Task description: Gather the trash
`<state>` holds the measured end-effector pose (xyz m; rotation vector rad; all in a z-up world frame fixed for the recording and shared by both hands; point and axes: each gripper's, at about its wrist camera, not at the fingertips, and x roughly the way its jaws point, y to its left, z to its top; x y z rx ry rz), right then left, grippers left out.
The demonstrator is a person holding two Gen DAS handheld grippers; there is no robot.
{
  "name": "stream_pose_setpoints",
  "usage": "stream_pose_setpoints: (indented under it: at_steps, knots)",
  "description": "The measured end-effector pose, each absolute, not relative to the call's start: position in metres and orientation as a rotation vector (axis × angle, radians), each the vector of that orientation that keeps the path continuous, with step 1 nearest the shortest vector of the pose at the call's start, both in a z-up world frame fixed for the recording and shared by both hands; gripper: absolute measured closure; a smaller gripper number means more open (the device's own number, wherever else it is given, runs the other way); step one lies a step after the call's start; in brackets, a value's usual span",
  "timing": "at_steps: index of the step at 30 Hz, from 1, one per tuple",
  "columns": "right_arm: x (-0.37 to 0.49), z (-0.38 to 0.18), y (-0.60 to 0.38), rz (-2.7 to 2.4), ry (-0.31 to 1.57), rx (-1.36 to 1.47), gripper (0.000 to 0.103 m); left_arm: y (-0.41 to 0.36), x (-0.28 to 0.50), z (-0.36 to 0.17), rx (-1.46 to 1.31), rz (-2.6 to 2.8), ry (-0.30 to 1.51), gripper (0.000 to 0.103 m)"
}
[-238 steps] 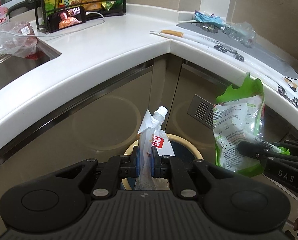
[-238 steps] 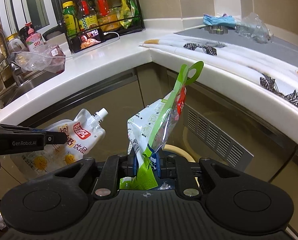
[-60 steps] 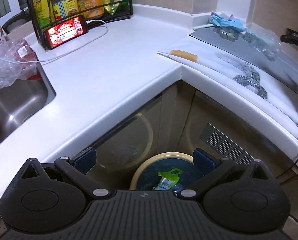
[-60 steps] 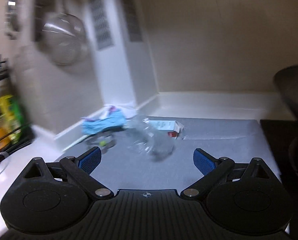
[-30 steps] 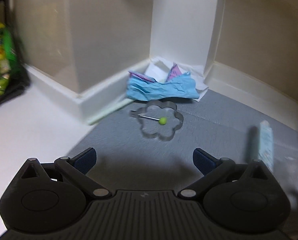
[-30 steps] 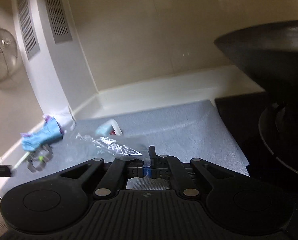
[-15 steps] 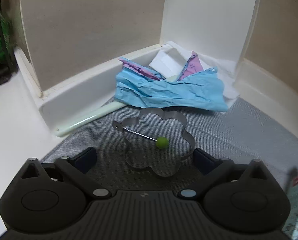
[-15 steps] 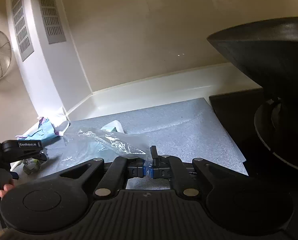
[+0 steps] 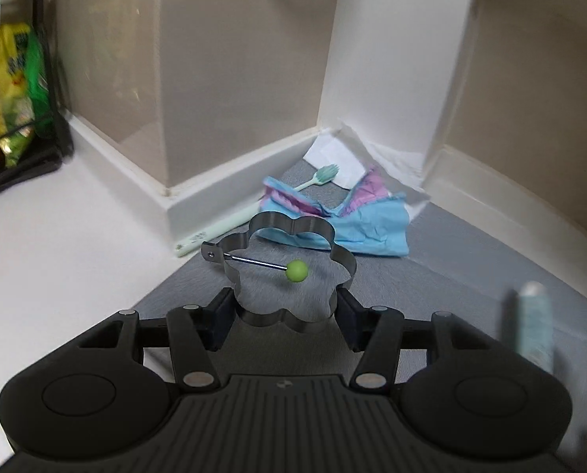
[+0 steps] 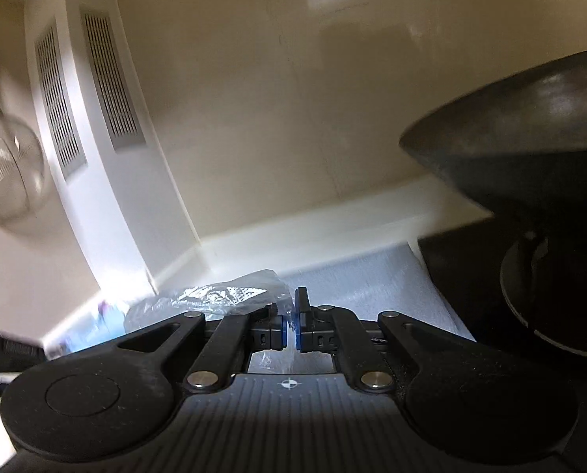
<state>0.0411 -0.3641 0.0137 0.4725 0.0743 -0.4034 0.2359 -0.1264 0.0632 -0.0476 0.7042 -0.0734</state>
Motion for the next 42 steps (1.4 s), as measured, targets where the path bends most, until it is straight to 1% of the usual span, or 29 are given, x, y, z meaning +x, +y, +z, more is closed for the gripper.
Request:
stream_pose_setpoints:
  at_steps: [7,13,16,20,27,32,37,42]
  knots:
    - [0.018,0.021,-0.363,-0.356,-0.113,0.483,0.098,-0.104,0.164,0.091,-0.024,-0.118,0.656,0.043]
    - [0.012,0.024,-0.357,-0.254,-0.182,0.459,0.098,-0.07,0.1,0.116,-0.034,-0.11,0.617,0.043]
    - [0.008,0.026,-0.353,-0.253,-0.138,0.458,0.098,-0.053,0.072,0.122,-0.023,-0.108,0.592,0.043]
    - [-0.02,0.037,-0.341,-0.22,-0.114,0.456,0.098,-0.036,0.046,0.126,-0.039,-0.105,0.593,0.043]
    - [-0.091,0.062,-0.314,-0.072,-0.107,0.436,0.098,-0.01,-0.019,0.133,-0.05,-0.126,0.556,0.043]
    - [-0.142,0.067,-0.289,0.063,-0.056,0.39,0.098,0.006,-0.073,0.128,-0.029,-0.102,0.558,0.043]
    - [-0.18,0.058,-0.254,0.185,0.037,0.326,0.098,0.026,-0.127,0.109,0.002,-0.059,0.572,0.043]
    - [-0.205,0.036,-0.214,0.276,0.161,0.27,0.098,0.042,-0.169,0.084,0.0,-0.037,0.613,0.043]
